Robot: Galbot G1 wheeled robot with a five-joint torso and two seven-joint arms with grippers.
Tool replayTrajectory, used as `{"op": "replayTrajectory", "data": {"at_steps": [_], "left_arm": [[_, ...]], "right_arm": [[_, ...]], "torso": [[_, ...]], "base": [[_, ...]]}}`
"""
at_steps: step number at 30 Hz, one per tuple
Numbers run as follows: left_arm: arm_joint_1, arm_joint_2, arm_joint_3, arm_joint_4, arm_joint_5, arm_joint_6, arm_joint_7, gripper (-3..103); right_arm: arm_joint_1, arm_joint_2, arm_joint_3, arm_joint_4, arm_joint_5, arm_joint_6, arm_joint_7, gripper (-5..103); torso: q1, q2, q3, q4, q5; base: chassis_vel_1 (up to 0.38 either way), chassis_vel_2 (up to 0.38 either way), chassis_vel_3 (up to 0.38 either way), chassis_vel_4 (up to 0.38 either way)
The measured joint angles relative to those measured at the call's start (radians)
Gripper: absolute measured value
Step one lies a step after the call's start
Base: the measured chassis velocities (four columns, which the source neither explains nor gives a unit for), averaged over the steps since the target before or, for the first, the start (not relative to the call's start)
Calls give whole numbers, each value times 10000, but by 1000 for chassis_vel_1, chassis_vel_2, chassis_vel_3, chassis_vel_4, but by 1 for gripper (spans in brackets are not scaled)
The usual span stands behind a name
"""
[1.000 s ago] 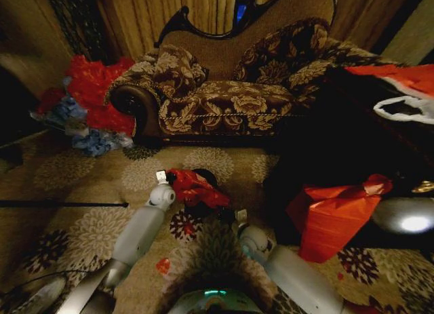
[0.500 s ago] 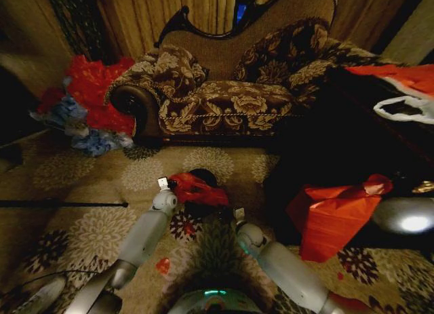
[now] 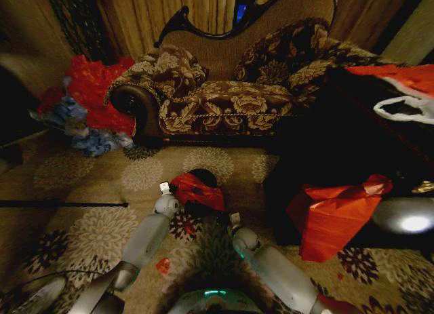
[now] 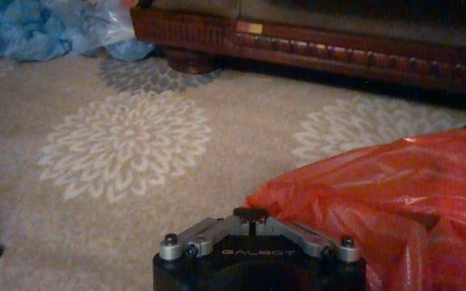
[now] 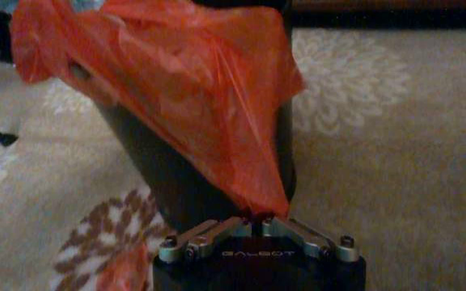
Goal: Place a garbage bag over the trash bin.
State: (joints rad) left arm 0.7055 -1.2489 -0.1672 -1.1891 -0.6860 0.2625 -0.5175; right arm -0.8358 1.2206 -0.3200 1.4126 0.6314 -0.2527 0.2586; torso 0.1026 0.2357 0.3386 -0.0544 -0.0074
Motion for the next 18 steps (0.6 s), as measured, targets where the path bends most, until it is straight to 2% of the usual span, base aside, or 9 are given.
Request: {"op": "replayTrajectory", "data": {"at_steps": [6, 10, 11, 12, 14, 15, 16, 17, 18], "left_arm": [[-46, 11, 14, 356, 158, -228, 115, -3], [15, 58, -1, -83, 104, -196, 119, 7], [94, 104, -12, -470, 44, -81, 109, 12], [146, 130, -15, -647, 28, -41, 99, 18], [203, 158, -15, -827, 25, -14, 85, 18], [369, 250, -16, -1333, 30, 44, -10, 28], [466, 304, -32, -1610, 41, 85, -60, 34], [623, 394, -70, -1995, 86, 157, -125, 39], [623, 394, -70, -1995, 86, 157, -125, 39]], "right_arm": [[-38, 142, 63, -408, -190, 129, 32, 0], [5, 20, 12, -19, -117, 111, 265, 0], [-11, -116, -38, 386, 11, -2, 349, -3], [-34, -206, -85, 623, 88, -39, 429, 1], [-49, -266, -119, 775, 132, -56, 501, 1], [-141, -523, -246, 1382, 313, -105, 807, 12], [-221, -672, -305, 1713, 413, -147, 978, 18], [-384, -910, -360, 2234, 580, -262, 1169, 22], [-384, -910, -360, 2234, 580, -262, 1169, 22]], "torso": [[0, 0, 0, 1, 0], [1, -1, 1, 2, 0], [0, 0, 0, 1, 3], [0, 0, 0, 1, 0], [0, 0, 0, 0, 2], [1, 0, 0, 2, -1], [0, 0, 0, 1, 0], [0, 0, 0, 0, 0], [0, 0, 0, 0, 0]], "base": [[0, 0, 0, 0], [0, 0, 0, 0], [0, 0, 0, 0], [0, 0, 0, 0], [0, 0, 0, 0], [0, 0, 0, 0], [0, 0, 0, 0], [0, 0, 0, 0], [0, 0, 0, 0]]}}
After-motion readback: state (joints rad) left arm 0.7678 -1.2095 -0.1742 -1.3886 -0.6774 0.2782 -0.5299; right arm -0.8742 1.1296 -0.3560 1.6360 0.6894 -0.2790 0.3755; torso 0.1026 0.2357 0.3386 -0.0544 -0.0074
